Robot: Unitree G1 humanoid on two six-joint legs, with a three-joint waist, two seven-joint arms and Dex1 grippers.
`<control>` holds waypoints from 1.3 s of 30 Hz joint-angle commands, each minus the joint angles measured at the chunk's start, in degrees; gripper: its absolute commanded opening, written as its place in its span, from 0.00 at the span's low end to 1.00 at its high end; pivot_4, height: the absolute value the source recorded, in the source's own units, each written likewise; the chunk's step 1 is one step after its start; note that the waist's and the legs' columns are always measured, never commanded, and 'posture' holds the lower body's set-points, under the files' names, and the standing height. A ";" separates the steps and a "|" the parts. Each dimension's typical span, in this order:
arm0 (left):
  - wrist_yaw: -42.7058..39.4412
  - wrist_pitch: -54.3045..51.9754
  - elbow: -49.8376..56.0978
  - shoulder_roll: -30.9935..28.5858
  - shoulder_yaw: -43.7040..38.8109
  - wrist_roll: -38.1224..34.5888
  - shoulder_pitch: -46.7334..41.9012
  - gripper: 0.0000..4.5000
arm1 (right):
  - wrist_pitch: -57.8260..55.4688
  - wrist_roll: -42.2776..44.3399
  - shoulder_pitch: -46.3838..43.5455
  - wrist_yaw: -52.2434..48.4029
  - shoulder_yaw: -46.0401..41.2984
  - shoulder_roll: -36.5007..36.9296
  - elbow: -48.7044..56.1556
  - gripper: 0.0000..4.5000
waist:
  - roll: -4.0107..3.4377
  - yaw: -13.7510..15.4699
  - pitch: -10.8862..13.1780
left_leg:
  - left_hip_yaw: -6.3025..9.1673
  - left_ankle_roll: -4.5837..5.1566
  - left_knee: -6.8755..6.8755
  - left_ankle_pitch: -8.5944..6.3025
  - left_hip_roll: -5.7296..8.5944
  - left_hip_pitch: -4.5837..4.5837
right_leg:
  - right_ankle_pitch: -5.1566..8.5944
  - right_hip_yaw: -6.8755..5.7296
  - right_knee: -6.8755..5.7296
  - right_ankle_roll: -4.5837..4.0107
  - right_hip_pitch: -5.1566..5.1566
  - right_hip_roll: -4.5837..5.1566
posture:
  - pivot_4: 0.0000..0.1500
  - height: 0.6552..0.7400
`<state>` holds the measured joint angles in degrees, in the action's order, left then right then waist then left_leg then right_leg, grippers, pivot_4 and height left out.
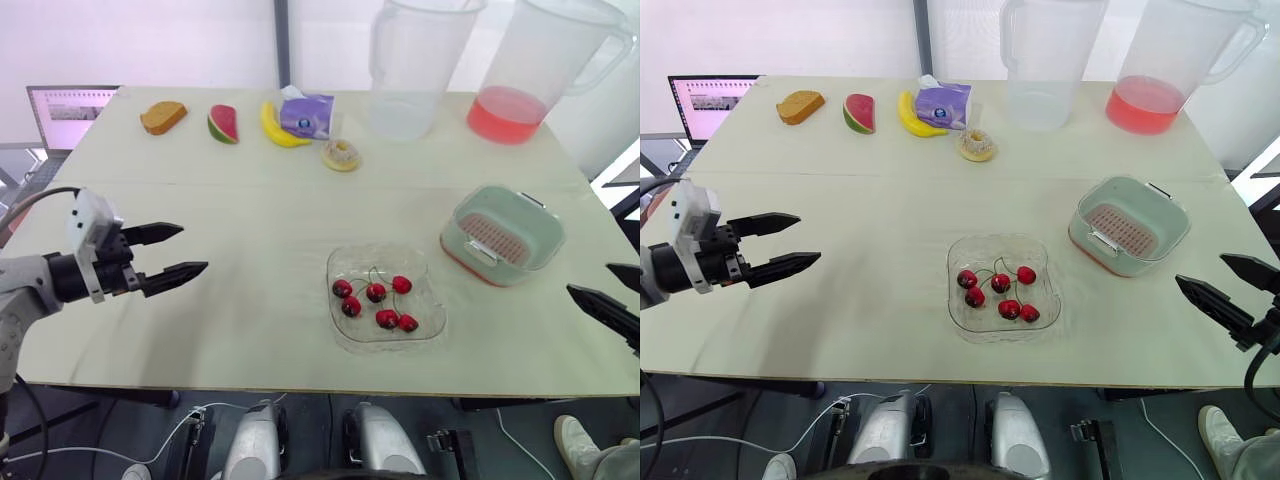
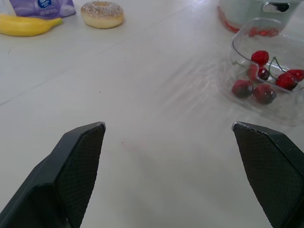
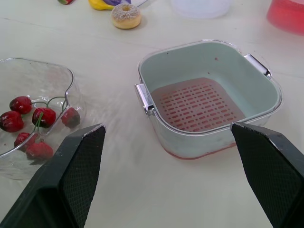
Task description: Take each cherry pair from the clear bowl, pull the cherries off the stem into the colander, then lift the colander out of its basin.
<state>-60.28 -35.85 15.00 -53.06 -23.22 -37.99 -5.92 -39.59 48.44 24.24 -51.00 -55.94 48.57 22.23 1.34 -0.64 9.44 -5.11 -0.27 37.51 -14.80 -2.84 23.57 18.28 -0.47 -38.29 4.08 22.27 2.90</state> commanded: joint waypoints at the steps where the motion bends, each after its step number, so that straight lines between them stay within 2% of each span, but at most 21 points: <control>1: -0.55 1.43 0.23 -0.80 -0.99 0.11 -0.11 1.00 | 0.29 0.09 0.14 0.05 -1.12 -0.08 1.10 0.99 | 0.00 0.00 0.00 | -0.01 0.00 -0.01 0.00 0.00 0.00 | 0.00 0.00 0.00 0.00 0.00 0.00 | 1.00 1.00; 10: -0.19 2.38 -1.01 -0.34 1.20 1.04 -2.80 1.00 | -1.44 0.74 -0.58 3.21 -0.54 0.62 4.35 0.99 | 0.00 0.02 0.00 | -0.02 -0.01 -0.04 0.01 0.00 -0.04 | 0.00 0.01 0.01 0.00 -0.02 0.00 | 1.00 1.00; 14: -0.09 -0.89 2.05 -0.78 5.33 -0.38 -6.69 1.00 | -8.31 6.88 -4.95 7.71 -0.06 5.78 10.24 0.99 | -0.02 -0.07 -0.01 | -0.02 -0.02 -0.04 0.01 0.01 -0.05 | -0.01 0.02 0.01 0.01 -0.03 0.00 | 1.00 1.00; 18: -1.17 -4.72 7.43 -1.96 11.20 -1.60 -10.04 1.00 | -14.95 11.73 -11.06 10.71 4.64 14.79 14.75 0.99 | -0.01 -0.16 0.00 | -0.06 -0.04 -0.12 0.02 0.01 -0.08 | -0.01 0.06 0.01 0.02 -0.02 -0.02 | 1.00 1.00; 22: -2.21 -7.74 11.22 -2.78 18.75 -0.91 -15.10 1.00 | -18.76 19.61 -23.85 15.36 16.82 27.05 15.24 0.99 | -0.05 -0.13 0.04 | -0.06 -0.07 -0.18 0.05 0.02 -0.07 | -0.01 0.09 0.02 0.02 0.04 -0.07 | 1.00 1.00; 26: -4.38 -8.35 12.08 -1.61 24.37 -1.18 -19.24 1.00 | -21.99 25.12 -42.29 20.99 37.52 34.23 15.41 0.99 | -0.08 -0.19 0.07 | -0.06 -0.08 -0.22 0.06 0.01 -0.09 | 0.01 0.12 0.07 -0.02 0.07 -0.09 | 1.00 1.00; 30: -6.24 -4.79 11.31 0.16 27.83 1.10 -20.64 1.00 | -34.05 31.14 -62.65 24.50 56.29 28.16 15.61 0.99 | -0.05 -0.29 0.10 | -0.07 -0.08 -0.22 0.06 0.01 0.07 | 0.00 0.14 0.11 -0.02 0.25 -0.08 | 1.00 1.00; 32: -6.38 -4.25 10.75 1.14 28.57 1.58 -21.28 1.00 | -41.01 31.77 -70.00 26.72 62.48 24.37 13.84 0.99 | -0.06 -0.35 0.09 | -0.07 -0.08 -0.17 0.06 0.01 0.26 | -0.01 0.15 0.08 0.00 0.41 -0.09 | 1.00 1.00; 35: -6.31 -3.69 10.15 2.37 29.12 2.15 -21.95 1.00 | -50.05 28.64 -77.99 28.68 68.99 18.86 10.60 0.99 | -0.07 -0.24 0.09 | -0.04 -0.08 0.06 0.07 0.00 0.72 | -0.02 0.14 -0.12 0.00 0.82 -0.09 | 1.00 1.00; 39: -6.26 -3.30 9.89 3.27 29.50 2.71 -21.88 1.00 | -52.91 25.47 -85.31 28.65 76.60 15.65 7.97 0.99 | -0.08 -0.11 0.10 | -0.03 0.02 0.47 0.01 -0.01 1.02 | -0.02 0.14 -0.37 0.00 1.04 -0.08 | 1.00 1.00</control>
<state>-66.29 -40.39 24.40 -50.07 6.54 -35.48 -27.26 -92.01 75.00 -58.83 -22.33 19.46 64.38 30.72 1.26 -0.75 9.55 -5.16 -0.21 38.06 -14.81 -2.84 24.59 18.26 -0.33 -38.66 4.09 23.28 2.83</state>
